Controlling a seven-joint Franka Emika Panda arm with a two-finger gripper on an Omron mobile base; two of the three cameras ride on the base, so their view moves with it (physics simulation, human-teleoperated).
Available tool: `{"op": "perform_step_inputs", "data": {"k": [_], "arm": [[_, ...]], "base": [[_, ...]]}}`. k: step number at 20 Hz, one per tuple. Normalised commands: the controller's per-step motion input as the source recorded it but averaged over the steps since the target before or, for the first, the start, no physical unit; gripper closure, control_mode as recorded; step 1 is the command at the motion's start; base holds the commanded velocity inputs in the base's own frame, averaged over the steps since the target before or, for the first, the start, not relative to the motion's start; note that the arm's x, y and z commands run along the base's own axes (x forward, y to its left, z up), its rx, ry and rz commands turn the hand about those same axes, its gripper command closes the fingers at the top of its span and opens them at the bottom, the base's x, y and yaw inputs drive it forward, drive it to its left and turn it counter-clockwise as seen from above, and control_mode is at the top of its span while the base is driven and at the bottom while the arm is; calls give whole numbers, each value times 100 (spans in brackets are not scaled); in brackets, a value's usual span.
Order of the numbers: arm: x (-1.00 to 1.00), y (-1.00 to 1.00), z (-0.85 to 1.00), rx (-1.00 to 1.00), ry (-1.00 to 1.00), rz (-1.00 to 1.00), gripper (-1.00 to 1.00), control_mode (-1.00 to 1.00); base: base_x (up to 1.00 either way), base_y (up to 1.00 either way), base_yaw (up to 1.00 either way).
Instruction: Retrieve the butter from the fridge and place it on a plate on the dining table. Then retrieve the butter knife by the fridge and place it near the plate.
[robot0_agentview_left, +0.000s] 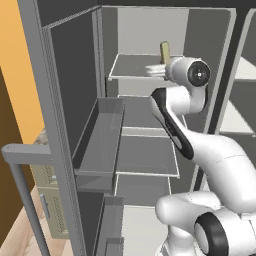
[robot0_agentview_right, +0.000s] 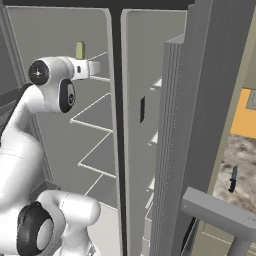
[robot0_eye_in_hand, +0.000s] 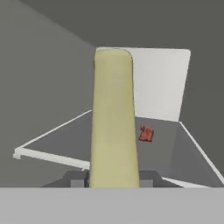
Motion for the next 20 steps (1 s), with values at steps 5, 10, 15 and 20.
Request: {"op": "perform_step_inputs", "data": {"k": [5, 10, 15, 20], "arm": [[-86, -8, -3, 1, 28, -12, 100, -100], [-98, -4, 0, 0, 31, -7, 100, -100], [-91, 0, -2, 0, 33, 0, 100, -100], [-79, -1, -20, 0, 35, -2, 100, -100]], "base": [[0, 0, 0], [0, 0, 0], [0, 0, 0], [0, 0, 0]]}}
